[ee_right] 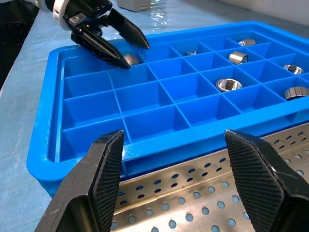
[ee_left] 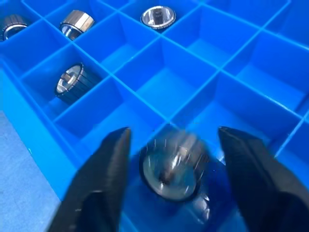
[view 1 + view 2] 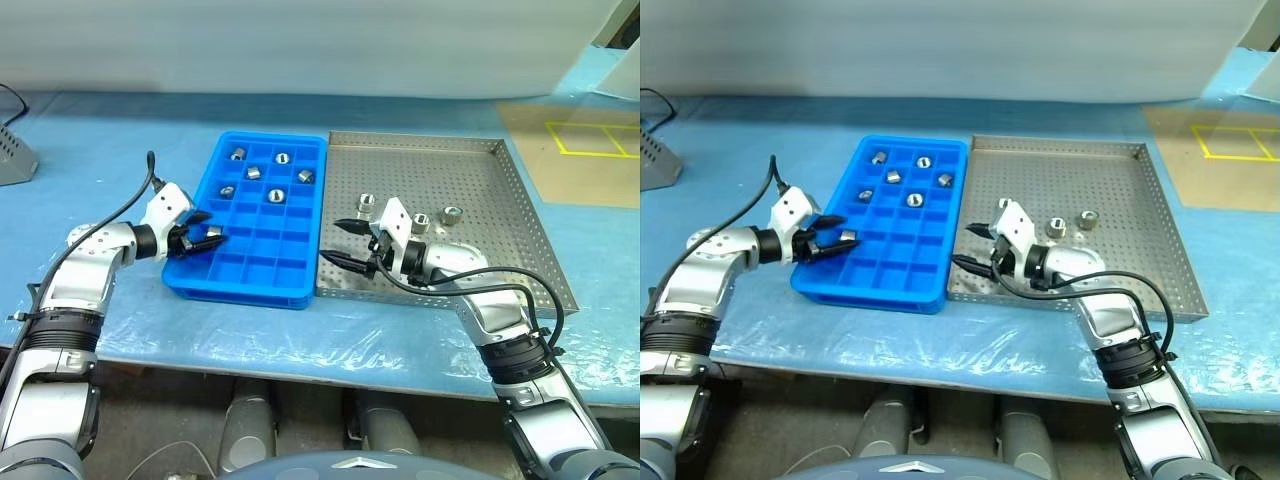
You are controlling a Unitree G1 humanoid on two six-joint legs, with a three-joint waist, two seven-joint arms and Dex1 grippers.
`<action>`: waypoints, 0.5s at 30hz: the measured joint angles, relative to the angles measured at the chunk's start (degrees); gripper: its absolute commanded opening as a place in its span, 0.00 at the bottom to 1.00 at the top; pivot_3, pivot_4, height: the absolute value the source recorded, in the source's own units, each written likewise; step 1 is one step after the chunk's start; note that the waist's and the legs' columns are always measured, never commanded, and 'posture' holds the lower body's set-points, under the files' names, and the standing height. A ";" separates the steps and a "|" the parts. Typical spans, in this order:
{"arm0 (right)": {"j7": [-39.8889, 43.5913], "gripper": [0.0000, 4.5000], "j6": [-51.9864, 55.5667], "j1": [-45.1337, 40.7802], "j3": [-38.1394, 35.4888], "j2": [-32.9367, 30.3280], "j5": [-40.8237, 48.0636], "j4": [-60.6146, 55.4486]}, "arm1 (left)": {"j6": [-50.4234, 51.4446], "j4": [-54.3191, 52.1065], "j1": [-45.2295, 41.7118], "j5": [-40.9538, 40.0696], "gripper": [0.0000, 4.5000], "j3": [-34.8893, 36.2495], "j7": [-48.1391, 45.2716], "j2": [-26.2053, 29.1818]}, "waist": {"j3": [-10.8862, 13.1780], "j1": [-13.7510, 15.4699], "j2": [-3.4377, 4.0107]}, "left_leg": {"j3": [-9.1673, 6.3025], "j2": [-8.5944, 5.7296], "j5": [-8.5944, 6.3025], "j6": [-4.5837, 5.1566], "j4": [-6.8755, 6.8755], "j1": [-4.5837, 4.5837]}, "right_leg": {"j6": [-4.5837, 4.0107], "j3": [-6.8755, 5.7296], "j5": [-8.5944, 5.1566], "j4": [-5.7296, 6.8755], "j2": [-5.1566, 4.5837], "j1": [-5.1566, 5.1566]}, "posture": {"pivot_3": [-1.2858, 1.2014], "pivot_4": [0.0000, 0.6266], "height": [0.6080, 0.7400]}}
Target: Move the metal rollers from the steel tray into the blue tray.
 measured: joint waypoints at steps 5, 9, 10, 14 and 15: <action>-0.21 0.75 -0.01 0.01 0.00 0.00 -0.02 0.00 | -0.97 0.43 -0.27 0.30 0.91 -0.23 -0.03 0.07 | 0.00 -0.22 0.00 | 0.00 0.00 0.00 0.01 0.00 -0.02 | 0.00 0.00 0.00 -0.01 0.00 0.00 | 0.48 0.24 1.00; -0.64 0.75 -0.02 0.21 0.00 0.05 -0.12 0.00 | -0.65 -0.54 -1.92 0.24 0.91 -1.56 -0.18 -1.58 | 0.00 -0.09 0.00 | 0.00 -0.01 0.02 0.05 0.01 -0.07 | 0.00 -0.04 0.00 -0.01 -0.02 0.00 | 0.48 0.24 1.00; -0.73 0.75 -0.02 0.23 0.02 0.14 -0.25 -0.02 | -0.51 -1.38 -3.05 0.11 0.91 -2.32 -0.28 -2.84 | 0.00 0.25 0.00 | 0.00 -0.01 0.04 0.08 0.03 -0.09 | -0.01 -0.07 0.00 -0.01 -0.03 0.01 | 0.47 0.24 1.00; -2.12 0.75 0.74 0.64 -0.56 0.09 -0.45 -1.47 | -1.05 -1.34 -10.51 0.60 0.91 -6.17 -0.69 -7.36 | 0.00 0.59 -0.01 | 0.02 -0.03 0.09 0.16 0.10 -0.09 | 0.00 -0.14 0.01 -0.01 -0.09 0.12 | 0.44 0.24 1.00; -2.75 0.75 1.21 1.23 -1.60 -0.12 -0.24 -2.56 | -1.90 0.42 -13.20 0.91 0.91 -6.90 -0.68 -8.45 | 0.00 0.54 0.00 | 0.02 -0.04 0.10 0.16 0.11 -0.09 | 0.00 -0.14 0.01 0.00 -0.09 0.15 | 0.43 0.24 1.00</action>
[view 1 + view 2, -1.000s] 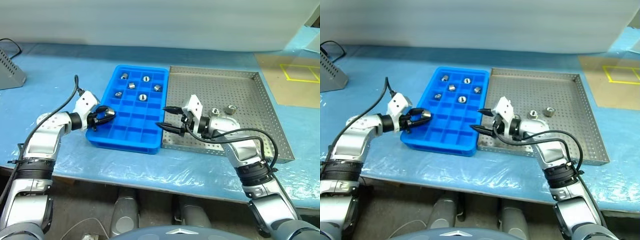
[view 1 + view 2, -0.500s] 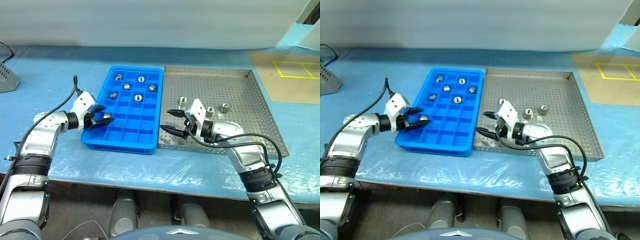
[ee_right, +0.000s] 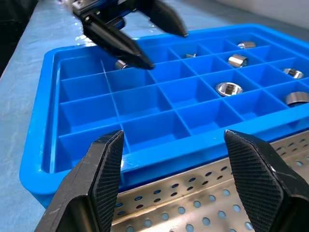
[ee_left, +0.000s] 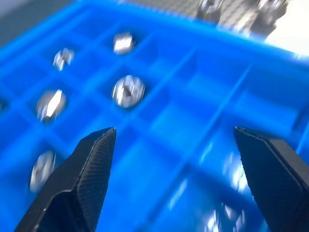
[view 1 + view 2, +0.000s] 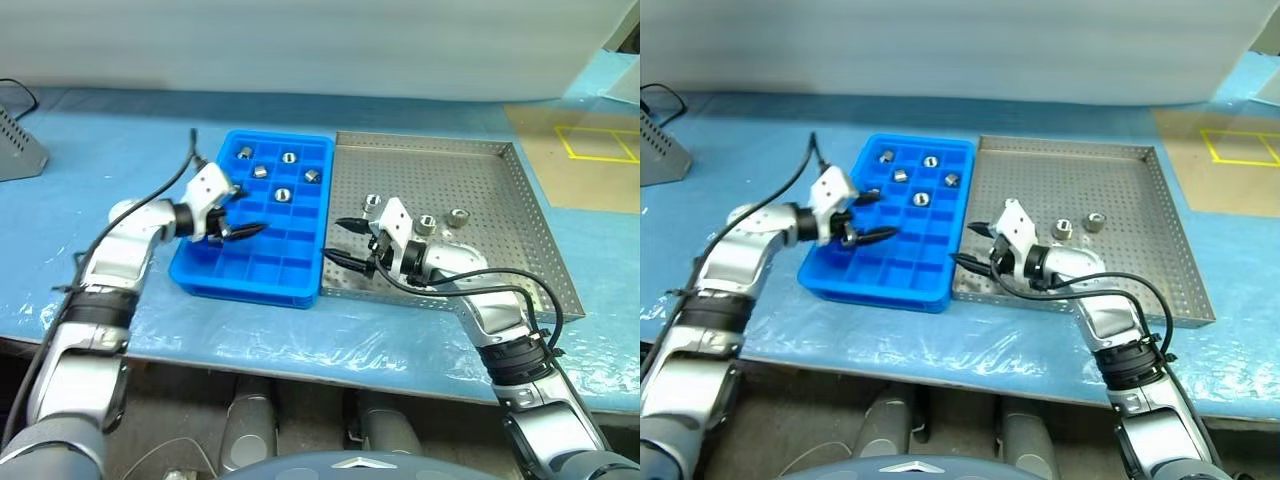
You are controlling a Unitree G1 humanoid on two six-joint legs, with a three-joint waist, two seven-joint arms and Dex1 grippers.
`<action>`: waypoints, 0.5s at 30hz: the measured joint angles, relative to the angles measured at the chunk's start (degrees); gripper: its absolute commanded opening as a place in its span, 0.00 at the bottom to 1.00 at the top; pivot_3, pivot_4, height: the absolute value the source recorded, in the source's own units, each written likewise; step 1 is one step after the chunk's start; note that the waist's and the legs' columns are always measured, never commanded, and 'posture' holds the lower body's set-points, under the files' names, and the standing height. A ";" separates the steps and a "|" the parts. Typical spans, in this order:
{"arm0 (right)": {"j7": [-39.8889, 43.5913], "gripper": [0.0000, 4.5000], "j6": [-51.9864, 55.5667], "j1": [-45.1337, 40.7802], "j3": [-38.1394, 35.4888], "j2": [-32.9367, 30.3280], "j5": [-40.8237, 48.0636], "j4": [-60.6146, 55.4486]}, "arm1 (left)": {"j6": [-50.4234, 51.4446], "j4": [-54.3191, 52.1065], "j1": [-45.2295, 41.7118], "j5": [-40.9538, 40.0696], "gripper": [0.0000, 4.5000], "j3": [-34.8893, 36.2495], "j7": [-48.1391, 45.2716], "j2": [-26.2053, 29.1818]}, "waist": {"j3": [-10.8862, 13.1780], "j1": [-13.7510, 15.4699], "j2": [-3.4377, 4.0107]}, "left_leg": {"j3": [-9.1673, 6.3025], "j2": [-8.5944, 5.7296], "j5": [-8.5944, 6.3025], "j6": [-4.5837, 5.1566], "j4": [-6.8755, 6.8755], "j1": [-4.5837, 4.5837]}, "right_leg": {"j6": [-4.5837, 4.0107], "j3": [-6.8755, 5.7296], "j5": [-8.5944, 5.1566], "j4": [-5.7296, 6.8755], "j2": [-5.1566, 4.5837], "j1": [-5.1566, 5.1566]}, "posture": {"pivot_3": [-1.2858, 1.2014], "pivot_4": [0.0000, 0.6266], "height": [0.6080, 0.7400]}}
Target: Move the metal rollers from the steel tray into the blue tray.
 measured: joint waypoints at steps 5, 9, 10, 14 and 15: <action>-2.86 0.75 1.01 5.35 -6.83 -4.04 0.43 -2.96 | -7.21 12.79 -11.26 2.55 0.91 -2.45 -1.33 -4.41 | -0.02 -0.90 -0.02 | 0.00 -0.03 0.02 -0.01 0.00 0.05 | 0.01 0.05 0.00 -0.06 0.02 0.06 | 0.39 0.24 1.00; -6.21 0.75 1.90 9.53 -9.94 -4.46 0.42 -5.62 | -14.33 26.38 -17.70 6.04 0.91 -5.85 -2.44 -11.05 | -0.02 -2.06 -0.02 | -0.01 -0.04 -0.04 0.12 0.06 -0.06 | 0.02 0.03 0.01 -0.10 0.02 0.03 | 0.35 0.24 1.00; -7.29 0.75 2.25 10.94 -10.67 -4.42 0.43 -7.39 | -16.66 29.90 -19.80 7.41 0.91 -7.17 -3.18 -12.98 | -0.02 -2.46 -0.02 | -0.01 -0.04 -0.08 0.20 0.08 -0.06 | 0.02 0.04 0.01 -0.12 0.03 0.03 | 0.34 0.24 1.00; -11.13 0.75 3.40 16.87 -11.80 -3.86 0.36 -12.82 | -25.12 39.40 -26.83 11.73 0.91 -11.06 -5.80 -18.98 | -0.02 -3.59 -0.04 | -0.01 -0.06 -0.18 0.37 0.13 -0.07 | 0.03 0.03 0.00 -0.19 0.02 0.09 | 0.30 0.24 1.00; -12.06 0.75 3.75 18.20 -11.92 -3.59 0.34 -13.92 | -26.78 41.40 -28.38 12.49 0.91 -11.39 -6.02 -20.35 | -0.02 -4.08 -0.03 | -0.01 -0.08 -0.19 0.39 0.16 -0.08 | 0.03 0.04 0.00 -0.19 0.02 0.08 | 0.29 0.24 1.00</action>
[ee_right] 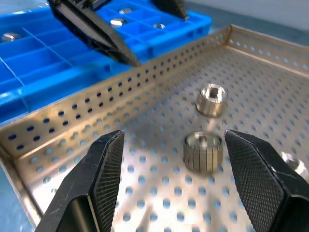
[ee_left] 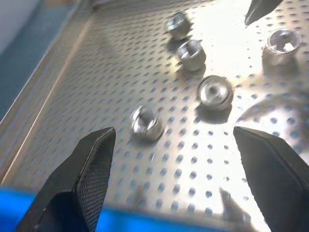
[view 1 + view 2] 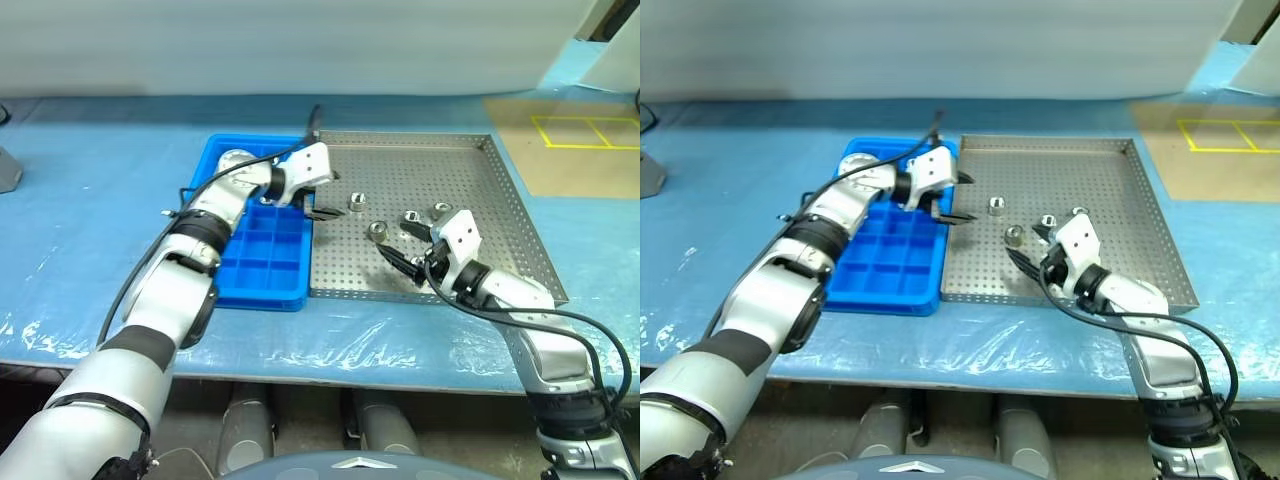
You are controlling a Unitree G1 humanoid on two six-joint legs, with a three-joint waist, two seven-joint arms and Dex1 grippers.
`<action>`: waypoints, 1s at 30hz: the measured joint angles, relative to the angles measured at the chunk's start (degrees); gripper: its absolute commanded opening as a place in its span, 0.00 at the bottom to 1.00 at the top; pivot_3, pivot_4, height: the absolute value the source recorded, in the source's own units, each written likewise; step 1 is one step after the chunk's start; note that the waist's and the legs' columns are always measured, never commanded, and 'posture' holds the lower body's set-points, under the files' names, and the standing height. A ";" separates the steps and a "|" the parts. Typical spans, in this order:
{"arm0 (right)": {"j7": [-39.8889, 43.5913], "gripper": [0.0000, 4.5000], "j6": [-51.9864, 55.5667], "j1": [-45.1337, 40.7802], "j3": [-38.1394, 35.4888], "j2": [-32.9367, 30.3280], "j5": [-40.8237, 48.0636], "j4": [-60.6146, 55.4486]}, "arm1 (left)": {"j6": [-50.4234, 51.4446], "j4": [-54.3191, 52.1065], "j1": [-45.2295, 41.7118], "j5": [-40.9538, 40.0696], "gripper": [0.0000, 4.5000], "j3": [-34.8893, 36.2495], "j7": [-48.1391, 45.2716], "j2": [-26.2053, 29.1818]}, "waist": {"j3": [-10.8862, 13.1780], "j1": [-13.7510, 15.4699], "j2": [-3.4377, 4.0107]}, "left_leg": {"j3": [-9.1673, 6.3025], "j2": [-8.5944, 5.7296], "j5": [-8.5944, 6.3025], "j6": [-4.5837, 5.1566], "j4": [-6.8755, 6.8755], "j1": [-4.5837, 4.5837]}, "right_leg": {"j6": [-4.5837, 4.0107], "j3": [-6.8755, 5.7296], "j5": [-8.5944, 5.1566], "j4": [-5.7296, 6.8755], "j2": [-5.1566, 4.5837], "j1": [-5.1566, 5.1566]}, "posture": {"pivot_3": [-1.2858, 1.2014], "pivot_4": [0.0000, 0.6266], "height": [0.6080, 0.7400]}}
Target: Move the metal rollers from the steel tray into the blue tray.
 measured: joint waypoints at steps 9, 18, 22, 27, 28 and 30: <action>-6.89 0.75 2.30 9.50 -2.98 0.80 -0.33 -9.02 | -4.18 13.13 -4.25 9.78 0.91 -3.93 7.91 -5.08 | 0.00 -5.01 0.00 | -0.10 -0.13 -0.09 0.13 0.28 -0.05 | 0.16 -0.01 -0.04 0.00 0.00 0.10 | 0.24 0.24 1.00; -9.75 0.75 2.56 12.19 -3.41 1.19 -1.09 -11.49 | -3.23 14.88 -4.28 12.39 0.91 -3.83 10.31 -6.36 | 0.00 -8.76 0.00 | -0.17 -0.47 -0.39 0.99 0.70 -0.41 | 0.30 -0.20 -0.11 -0.15 -0.42 0.15 | 0.24 0.24 1.00; -9.84 0.75 2.48 11.35 -3.28 1.18 -1.58 -11.17 | -1.24 15.10 -4.27 13.20 0.91 -3.82 10.63 -7.40 | 0.00 -9.97 0.00 | -0.17 -0.58 -0.49 1.22 0.76 -0.54 | 0.30 -0.35 -0.11 -0.31 -0.61 0.22 | 0.24 0.24 1.00; -9.84 0.75 2.34 10.19 -3.03 1.18 -2.25 -10.23 | 3.61 16.35 -4.25 16.05 0.91 -4.05 15.77 -7.10 | 0.00 -11.67 0.01 | -0.25 -0.58 -0.52 1.28 0.78 -0.64 | 0.30 -0.50 -0.11 -0.41 -0.62 0.24 | 0.24 0.24 1.00; -9.84 0.75 2.29 10.16 -2.95 1.18 -2.34 -10.23 | 4.25 16.46 -4.24 16.42 0.91 -4.06 16.59 -6.93 | 0.00 -11.86 0.01 | -0.28 -0.57 -0.52 1.28 0.78 -0.66 | 0.31 -0.53 -0.12 -0.43 -0.62 0.25 | 0.24 0.24 1.00; -9.82 0.75 2.16 10.14 -2.65 1.24 -2.61 -10.05 | 5.10 16.51 -4.12 17.31 0.91 -4.06 17.72 -6.41 | 0.00 -12.01 0.01 | -0.33 -0.55 -0.52 1.28 0.77 -0.67 | 0.31 -0.59 -0.12 -0.46 -0.61 0.27 | 0.24 0.24 1.00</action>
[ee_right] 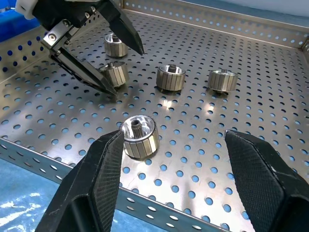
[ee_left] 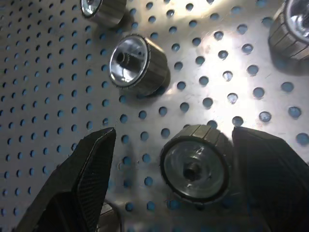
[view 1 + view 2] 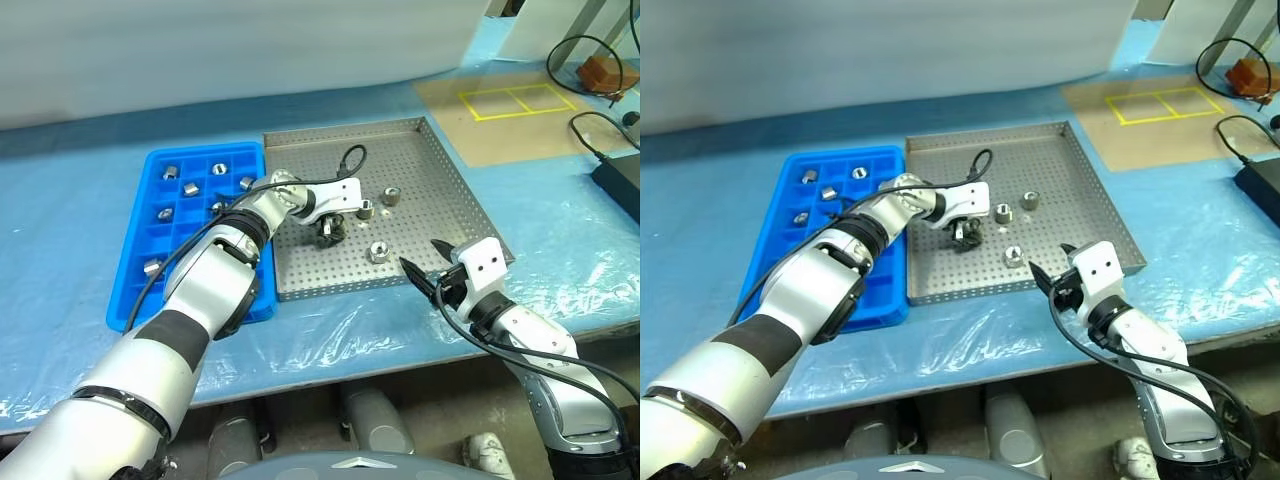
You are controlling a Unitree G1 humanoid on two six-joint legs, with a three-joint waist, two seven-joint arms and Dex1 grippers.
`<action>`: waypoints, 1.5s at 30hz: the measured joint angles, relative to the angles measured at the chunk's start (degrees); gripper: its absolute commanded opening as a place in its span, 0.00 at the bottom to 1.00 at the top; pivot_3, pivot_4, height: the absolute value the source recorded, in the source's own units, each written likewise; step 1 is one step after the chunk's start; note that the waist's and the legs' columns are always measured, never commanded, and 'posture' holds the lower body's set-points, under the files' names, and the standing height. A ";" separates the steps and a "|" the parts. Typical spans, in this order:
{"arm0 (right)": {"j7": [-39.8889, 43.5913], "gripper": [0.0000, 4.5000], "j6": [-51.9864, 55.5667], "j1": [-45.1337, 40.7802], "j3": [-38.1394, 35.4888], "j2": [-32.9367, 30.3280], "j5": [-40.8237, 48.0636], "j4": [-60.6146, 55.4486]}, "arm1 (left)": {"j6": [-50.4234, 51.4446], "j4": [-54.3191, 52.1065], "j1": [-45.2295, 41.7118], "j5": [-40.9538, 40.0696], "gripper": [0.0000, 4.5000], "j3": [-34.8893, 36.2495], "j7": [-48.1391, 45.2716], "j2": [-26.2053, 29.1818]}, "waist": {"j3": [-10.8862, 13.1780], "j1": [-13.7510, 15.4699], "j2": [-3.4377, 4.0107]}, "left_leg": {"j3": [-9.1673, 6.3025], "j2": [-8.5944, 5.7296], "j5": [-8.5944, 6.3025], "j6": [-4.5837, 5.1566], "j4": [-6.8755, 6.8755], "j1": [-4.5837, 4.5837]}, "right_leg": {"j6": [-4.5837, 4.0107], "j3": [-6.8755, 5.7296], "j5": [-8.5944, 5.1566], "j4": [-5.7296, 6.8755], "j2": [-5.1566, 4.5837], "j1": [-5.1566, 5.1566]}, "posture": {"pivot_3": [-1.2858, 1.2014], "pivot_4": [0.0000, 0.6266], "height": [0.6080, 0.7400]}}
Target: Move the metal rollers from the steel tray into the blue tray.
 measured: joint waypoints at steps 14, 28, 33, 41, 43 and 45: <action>0.59 0.75 -0.72 -0.98 1.33 0.22 -1.60 1.93 | 0.13 -0.32 0.55 0.18 0.91 0.57 -2.77 0.65 | -0.02 -1.23 0.03 | -0.42 0.03 -0.07 0.13 0.00 0.04 | 0.00 -0.66 0.01 -0.61 -0.10 0.71 | 0.25 0.24 1.00; 0.60 0.75 -1.18 -0.75 2.23 0.67 -2.71 2.64 | -0.17 -1.88 2.83 0.34 0.70 1.11 -3.14 0.55 | -0.09 -1.32 0.15 | -0.60 0.01 -0.07 0.13 -0.01 0.36 | 0.00 -0.83 0.00 -0.80 -0.14 1.20 | 0.25 0.24 1.00; 0.67 0.75 -1.28 -1.02 2.36 0.69 -3.04 3.41 | -0.16 -1.83 3.09 0.35 0.63 1.14 -2.99 0.18 | -0.09 -1.36 0.15 | -0.63 -0.13 -0.05 0.17 0.00 0.41 | 0.01 -0.85 0.00 -0.80 -0.27 1.30 | 0.25 0.24 1.00; 0.87 0.75 -2.17 -1.64 3.14 0.69 -3.63 3.81 | -0.39 -1.83 3.17 0.25 0.55 1.32 -2.89 0.20 | -0.09 -1.44 0.15 | -0.66 -0.21 -0.07 0.23 -0.02 0.37 | 0.01 -0.88 -0.01 -0.84 -0.39 1.31 | 0.25 0.24 1.00; 0.92 0.75 -2.35 -1.68 3.14 0.69 -3.64 4.09 | -0.51 -1.83 3.38 -0.01 0.44 1.64 -3.83 0.19 | -0.09 -1.45 0.15 | -0.66 -0.25 -0.07 0.25 -0.02 0.37 | 0.02 -0.88 -0.01 -0.85 -0.43 1.31 | 0.26 0.24 1.00; 0.94 0.75 -2.39 -1.82 3.20 0.69 -3.67 4.49 | -0.57 -1.83 3.53 -0.12 0.44 2.06 -3.81 0.21 | -0.09 -1.46 0.15 | -0.66 -0.28 -0.08 0.26 -0.02 0.36 | 0.02 -0.88 -0.01 -0.84 -0.47 1.30 | 0.26 0.24 1.00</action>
